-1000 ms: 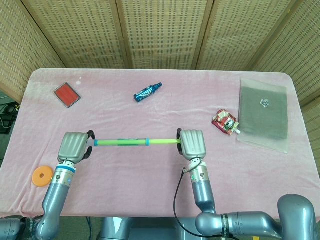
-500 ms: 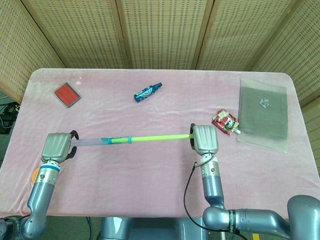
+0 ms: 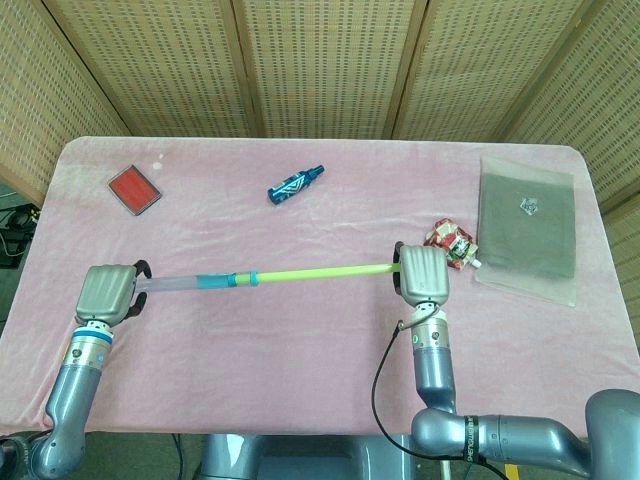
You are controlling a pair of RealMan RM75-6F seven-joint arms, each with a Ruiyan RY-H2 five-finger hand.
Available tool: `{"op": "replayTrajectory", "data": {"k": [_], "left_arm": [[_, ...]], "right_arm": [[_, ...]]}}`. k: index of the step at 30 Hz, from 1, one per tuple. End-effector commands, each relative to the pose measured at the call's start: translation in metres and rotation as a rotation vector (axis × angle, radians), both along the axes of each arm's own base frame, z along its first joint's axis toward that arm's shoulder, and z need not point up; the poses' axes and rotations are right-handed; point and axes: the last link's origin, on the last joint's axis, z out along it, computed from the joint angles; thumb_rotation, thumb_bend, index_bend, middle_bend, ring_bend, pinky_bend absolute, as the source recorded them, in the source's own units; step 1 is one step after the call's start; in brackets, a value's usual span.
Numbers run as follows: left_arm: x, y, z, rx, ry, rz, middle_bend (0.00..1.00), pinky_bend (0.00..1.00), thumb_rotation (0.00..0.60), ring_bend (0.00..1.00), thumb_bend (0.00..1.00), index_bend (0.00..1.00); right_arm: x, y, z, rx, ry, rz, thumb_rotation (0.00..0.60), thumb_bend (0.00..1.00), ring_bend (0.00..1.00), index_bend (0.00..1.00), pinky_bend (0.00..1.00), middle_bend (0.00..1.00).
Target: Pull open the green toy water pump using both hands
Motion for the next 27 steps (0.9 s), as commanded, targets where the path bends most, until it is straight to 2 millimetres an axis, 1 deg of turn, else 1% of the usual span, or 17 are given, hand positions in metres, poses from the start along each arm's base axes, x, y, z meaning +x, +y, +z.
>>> {"op": "replayTrajectory", "data": {"k": [1,2,3,4,5,6,7,8,10,11,12,14,17,21,25,27], "left_arm": [[0.001,0.0,0.0,0.001,-0.002,-0.005,0.76,0.65,0.6,0.7,0.55,0.54],[0.002,0.0,0.0,-0.001,-0.002,-0.008,0.73,0.64,0.6,0.68,0.54,0.51],[0.003,0.0,0.0,-0.002,-0.002,-0.013,0.64,0.6,0.6,0.62,0.51,0.44],[0.004,0.0,-0.001,-0.004,0.002,-0.022,0.53,0.53,0.6,0.54,0.45,0.34],[0.005,0.0,-0.001,-0.005,0.006,-0.025,0.44,0.47,0.6,0.47,0.41,0.27],[0.005,-0.001,-0.001,-0.009,0.018,-0.03,0.32,0.38,0.6,0.35,0.35,0.17],[0.005,-0.002,-0.002,-0.017,0.025,-0.03,0.2,0.3,0.6,0.25,0.3,0.08],[0.005,-0.002,-0.002,-0.023,0.028,-0.029,0.14,0.24,0.6,0.18,0.28,0.04],[0.006,-0.005,-0.004,-0.051,0.031,-0.021,0.04,0.15,0.6,0.07,0.23,0.0],[0.007,-0.006,-0.005,-0.061,0.035,-0.02,0.02,0.12,0.6,0.04,0.22,0.0],[0.008,-0.007,-0.005,-0.069,0.037,-0.019,0.0,0.09,0.6,0.02,0.21,0.0],[0.01,-0.01,-0.005,-0.09,0.034,-0.016,0.0,0.06,0.6,0.0,0.2,0.0],[0.012,-0.014,-0.004,-0.097,0.015,-0.022,0.0,0.05,0.6,0.0,0.2,0.0],[0.015,-0.023,-0.003,-0.091,-0.033,-0.042,0.0,0.02,0.6,0.0,0.2,0.0],[0.015,-0.036,0.0,-0.067,-0.093,-0.089,0.0,0.0,0.6,0.0,0.2,0.0],[0.013,-0.045,0.001,-0.048,-0.123,-0.129,0.0,0.0,0.6,0.0,0.2,0.0]], "right_arm": [[0.0,0.0,0.001,-0.002,0.002,0.001,0.6,0.62,0.95,0.86,0.76,0.98],[0.0,0.0,0.002,-0.001,0.003,0.001,0.6,0.59,0.92,0.81,0.74,0.95],[-0.001,0.001,0.002,0.0,0.003,0.001,0.6,0.55,0.86,0.72,0.69,0.88],[-0.001,0.001,0.003,0.001,0.007,0.002,0.6,0.51,0.8,0.64,0.64,0.81],[-0.002,0.002,0.002,0.005,0.013,0.003,0.6,0.45,0.69,0.53,0.55,0.69],[-0.005,0.003,0.002,0.017,0.028,-0.001,0.6,0.39,0.57,0.42,0.45,0.54],[-0.008,0.004,0.001,0.028,0.042,-0.008,0.6,0.36,0.48,0.36,0.4,0.44],[-0.009,0.004,0.0,0.034,0.049,-0.012,0.6,0.32,0.36,0.3,0.33,0.32],[-0.017,0.007,-0.003,0.076,0.078,-0.047,0.6,0.28,0.2,0.22,0.25,0.17],[-0.02,0.007,-0.004,0.092,0.087,-0.063,0.6,0.26,0.14,0.19,0.22,0.12],[-0.022,0.008,-0.005,0.104,0.093,-0.075,0.6,0.26,0.11,0.18,0.2,0.09],[-0.027,0.009,-0.006,0.13,0.096,-0.095,0.6,0.25,0.07,0.16,0.18,0.05],[-0.031,0.011,-0.006,0.139,0.085,-0.099,0.6,0.25,0.03,0.14,0.15,0.02],[-0.036,0.018,-0.006,0.145,0.057,-0.081,0.6,0.25,0.01,0.14,0.12,0.01],[-0.04,0.033,-0.002,0.146,0.0,-0.031,0.6,0.24,0.0,0.14,0.08,0.0],[-0.045,0.046,0.001,0.149,-0.041,0.009,0.6,0.24,0.0,0.14,0.06,0.0]]}}
